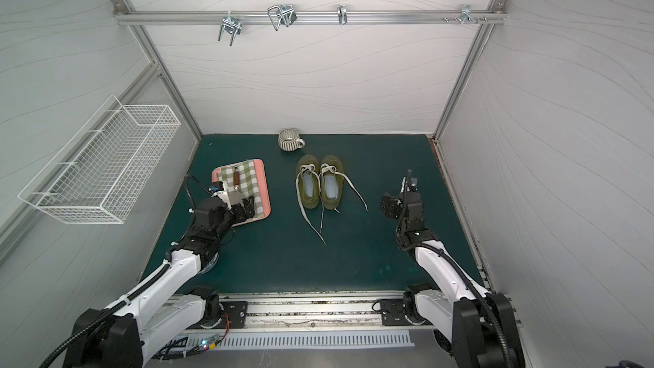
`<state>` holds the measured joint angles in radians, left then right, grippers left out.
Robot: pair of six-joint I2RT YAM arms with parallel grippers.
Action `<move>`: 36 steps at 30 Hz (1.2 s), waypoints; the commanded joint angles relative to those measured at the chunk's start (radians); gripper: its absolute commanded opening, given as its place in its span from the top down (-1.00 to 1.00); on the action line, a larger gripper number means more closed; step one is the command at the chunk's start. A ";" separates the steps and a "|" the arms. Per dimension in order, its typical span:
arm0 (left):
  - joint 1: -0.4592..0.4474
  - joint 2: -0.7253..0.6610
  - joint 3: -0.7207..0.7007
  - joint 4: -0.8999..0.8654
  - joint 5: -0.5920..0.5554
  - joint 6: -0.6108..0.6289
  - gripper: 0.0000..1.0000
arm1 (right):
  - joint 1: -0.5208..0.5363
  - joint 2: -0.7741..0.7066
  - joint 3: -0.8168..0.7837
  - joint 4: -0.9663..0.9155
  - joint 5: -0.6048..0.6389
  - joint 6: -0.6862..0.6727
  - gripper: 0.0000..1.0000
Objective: Insert the insole into the shoe
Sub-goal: Reset both arms
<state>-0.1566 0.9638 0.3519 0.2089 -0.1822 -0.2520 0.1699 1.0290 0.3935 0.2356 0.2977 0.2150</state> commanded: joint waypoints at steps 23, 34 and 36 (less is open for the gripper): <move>0.137 0.582 0.068 0.618 -0.060 0.220 -0.98 | -0.063 0.511 -0.078 0.746 -0.063 -0.163 -0.98; 0.148 0.591 0.089 0.588 -0.053 0.207 -0.97 | -0.049 0.548 0.019 0.631 -0.028 -0.180 -0.98; 0.162 0.592 0.100 0.565 0.001 0.208 -0.98 | -0.048 0.546 0.021 0.625 -0.025 -0.179 -0.98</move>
<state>-0.0082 1.5433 0.4068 0.7578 -0.2333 -0.0422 0.1139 1.5707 0.4114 0.8772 0.2546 0.0547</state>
